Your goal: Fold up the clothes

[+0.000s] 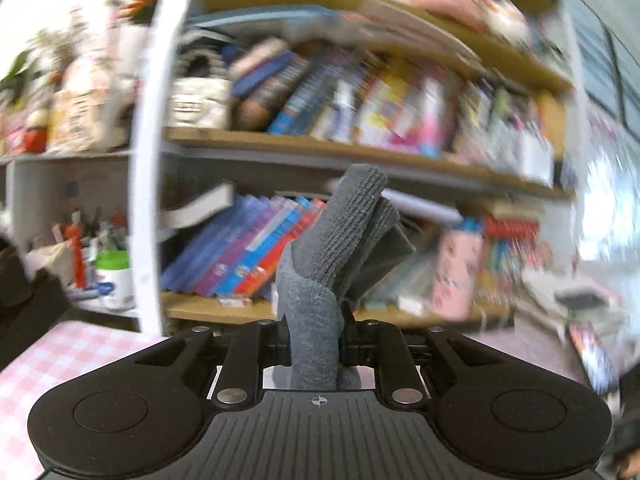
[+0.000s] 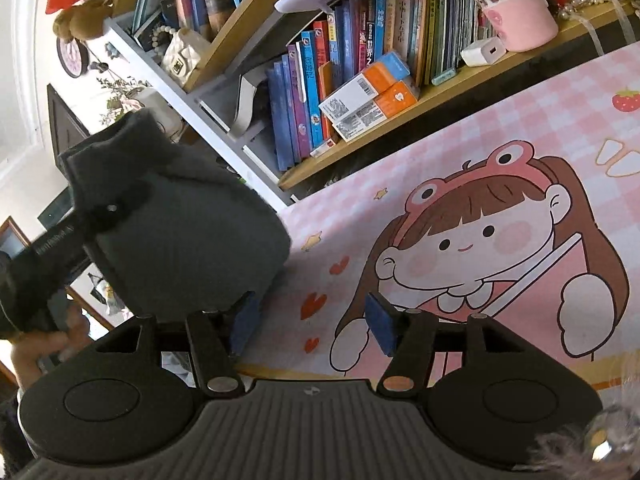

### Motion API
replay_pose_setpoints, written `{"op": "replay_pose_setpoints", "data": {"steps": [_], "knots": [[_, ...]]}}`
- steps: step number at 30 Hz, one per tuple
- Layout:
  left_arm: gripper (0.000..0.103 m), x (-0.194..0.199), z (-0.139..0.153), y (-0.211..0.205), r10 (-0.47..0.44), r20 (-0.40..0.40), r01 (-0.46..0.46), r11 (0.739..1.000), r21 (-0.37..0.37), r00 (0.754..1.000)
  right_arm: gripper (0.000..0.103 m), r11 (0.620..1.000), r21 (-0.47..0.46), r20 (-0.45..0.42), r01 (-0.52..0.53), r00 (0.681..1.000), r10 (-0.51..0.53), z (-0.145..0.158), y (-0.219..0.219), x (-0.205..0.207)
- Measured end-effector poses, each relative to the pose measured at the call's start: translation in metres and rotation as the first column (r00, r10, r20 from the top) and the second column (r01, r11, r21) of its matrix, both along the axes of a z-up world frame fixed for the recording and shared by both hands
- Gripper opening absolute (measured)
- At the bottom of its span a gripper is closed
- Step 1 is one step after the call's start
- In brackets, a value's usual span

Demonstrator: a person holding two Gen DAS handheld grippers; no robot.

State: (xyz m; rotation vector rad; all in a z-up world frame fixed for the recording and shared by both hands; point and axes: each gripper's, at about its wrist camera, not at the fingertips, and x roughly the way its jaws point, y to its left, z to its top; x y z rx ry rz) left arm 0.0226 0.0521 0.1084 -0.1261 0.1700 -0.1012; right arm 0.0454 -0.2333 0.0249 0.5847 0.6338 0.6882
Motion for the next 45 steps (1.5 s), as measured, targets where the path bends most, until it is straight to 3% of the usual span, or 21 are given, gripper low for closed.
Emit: {"op": "replay_pose_setpoints", "data": {"steps": [6,10,13,16,18,19,20,23,26,28,29,30,31,33,35,37,40,42,43,44,45], "knots": [[0.018,-0.020,-0.017,0.070,0.149,-0.030,-0.152,0.968,-0.198,0.988,0.057,1.000,-0.007,-0.005,0.003,1.000,-0.003,-0.002,0.000,0.001],[0.021,-0.032,-0.060,0.109,0.219,-0.170,-0.264,0.913,-0.313,0.961,0.057,1.000,-0.026,0.000,-0.016,1.000,0.016,-0.003,0.006,0.000],[0.023,-0.036,-0.088,0.127,0.207,-0.294,-0.309,0.879,-0.364,0.933,0.057,0.999,-0.044,0.003,-0.032,0.999,0.032,-0.004,0.011,-0.001],[0.035,-0.043,-0.092,0.133,0.165,-0.297,-0.271,0.893,-0.360,0.940,0.057,0.997,-0.068,0.008,-0.030,0.999,0.031,-0.006,0.016,-0.002],[0.058,-0.052,-0.085,0.134,0.177,-0.270,-0.262,0.909,-0.325,0.947,0.057,0.997,-0.077,0.007,-0.028,1.000,0.029,-0.007,0.018,-0.002],[0.075,-0.058,-0.081,0.135,0.195,-0.248,-0.267,0.915,-0.301,0.949,0.057,0.996,-0.080,0.006,-0.028,1.000,0.028,-0.008,0.018,-0.002],[0.082,-0.066,-0.077,0.136,0.207,-0.222,-0.266,0.922,-0.281,0.953,0.057,0.996,-0.081,0.002,-0.031,1.000,0.031,-0.009,0.020,-0.001],[0.084,-0.079,-0.071,0.146,0.258,-0.183,-0.300,0.919,-0.255,0.949,0.057,0.995,-0.083,-0.011,-0.048,0.999,0.047,-0.011,0.027,-0.001],[0.084,-0.074,-0.074,0.162,0.229,-0.210,-0.287,0.906,-0.310,0.950,0.057,0.994,-0.086,-0.027,-0.070,0.997,0.068,-0.014,0.036,0.000],[0.081,-0.066,-0.079,0.166,0.222,-0.223,-0.285,0.907,-0.309,0.949,0.060,0.992,-0.084,-0.037,-0.097,0.995,0.094,-0.015,0.048,0.000],[0.072,-0.062,-0.082,0.166,0.227,-0.229,-0.290,0.908,-0.301,0.947,0.063,0.991,-0.078,-0.041,-0.109,0.994,0.106,-0.015,0.054,-0.001],[0.055,-0.059,-0.083,0.166,0.230,-0.225,-0.292,0.910,-0.294,0.947,0.067,0.990,-0.069,-0.044,-0.119,0.992,0.116,-0.015,0.059,-0.001],[0.019,-0.056,-0.084,0.166,0.222,-0.222,-0.281,0.916,-0.285,0.949,0.069,0.990,-0.057,-0.045,-0.128,0.991,0.126,-0.015,0.064,-0.001],[0.010,-0.060,-0.080,0.164,0.208,-0.166,-0.248,0.928,-0.279,0.964,0.073,0.989,-0.030,-0.045,-0.148,0.988,0.146,-0.014,0.076,-0.001],[0.010,-0.073,-0.071,0.161,0.191,-0.066,-0.202,0.937,-0.285,0.979,0.076,0.986,-0.017,-0.039,-0.164,0.986,0.163,-0.012,0.087,0.000],[0.010,-0.079,-0.067,0.168,0.197,-0.027,-0.196,0.935,-0.296,0.980,0.079,0.984,-0.006,-0.038,-0.177,0.983,0.177,-0.011,0.098,0.002],[0.012,-0.061,-0.084,0.186,0.200,-0.185,-0.250,0.919,-0.304,0.962,0.080,0.982,0.003,-0.052,-0.188,0.981,0.188,-0.011,0.115,0.007],[0.021,-0.056,-0.097,0.192,0.197,-0.233,-0.265,0.911,-0.314,0.952,0.081,0.979,0.012,-0.067,-0.206,0.976,0.206,-0.011,0.126,0.012],[0.038,-0.060,-0.098,0.196,0.204,-0.219,-0.270,0.902,-0.338,0.954,0.081,0.977,0.015,-0.072,-0.214,0.974,0.214,-0.011,0.130,0.013],[0.075,-0.064,-0.097,0.199,0.215,-0.203,-0.277,0.890,-0.362,0.955,0.081,0.975,0.016,-0.076,-0.219,0.973,0.220,-0.012,0.134,0.015],[0.093,-0.068,-0.095,0.203,0.213,-0.173,-0.265,0.880,-0.394,0.962,0.082,0.975,0.019,-0.081,-0.223,0.971,0.224,-0.012,0.138,0.017]]}}
